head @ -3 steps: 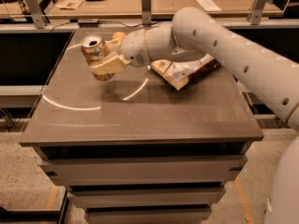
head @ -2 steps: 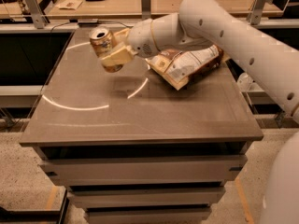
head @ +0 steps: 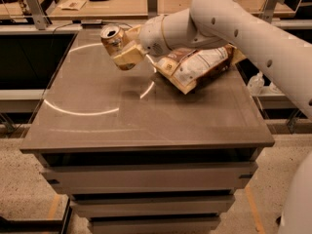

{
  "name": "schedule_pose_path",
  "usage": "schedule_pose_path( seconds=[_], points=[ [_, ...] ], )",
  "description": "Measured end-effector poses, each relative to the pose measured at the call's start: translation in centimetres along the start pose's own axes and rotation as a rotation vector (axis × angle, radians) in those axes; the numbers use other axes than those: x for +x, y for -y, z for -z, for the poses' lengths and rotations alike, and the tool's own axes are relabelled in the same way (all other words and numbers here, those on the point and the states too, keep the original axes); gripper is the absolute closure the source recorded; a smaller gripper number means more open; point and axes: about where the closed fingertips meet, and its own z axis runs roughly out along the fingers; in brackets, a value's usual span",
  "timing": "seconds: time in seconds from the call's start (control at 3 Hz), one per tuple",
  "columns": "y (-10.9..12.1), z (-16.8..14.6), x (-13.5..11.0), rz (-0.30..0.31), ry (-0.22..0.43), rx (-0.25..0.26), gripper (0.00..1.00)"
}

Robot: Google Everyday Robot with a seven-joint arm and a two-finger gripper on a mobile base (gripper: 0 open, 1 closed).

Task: Move orange can near orange

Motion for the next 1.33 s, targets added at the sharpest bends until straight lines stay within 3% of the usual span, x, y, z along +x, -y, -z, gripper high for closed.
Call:
schedule_pose_path(
  seconds=[0.33,1.0,1.33],
  points=[
    [1.5,-1.0,1.0,-0.012,0.007,0.020,1.00],
    [7.4,-4.5,4.5,-0.056,0.012,0.071,1.00],
    [7.8,-4.5,4.1,-0.050,0.020,0.079,0.82]
  ],
)
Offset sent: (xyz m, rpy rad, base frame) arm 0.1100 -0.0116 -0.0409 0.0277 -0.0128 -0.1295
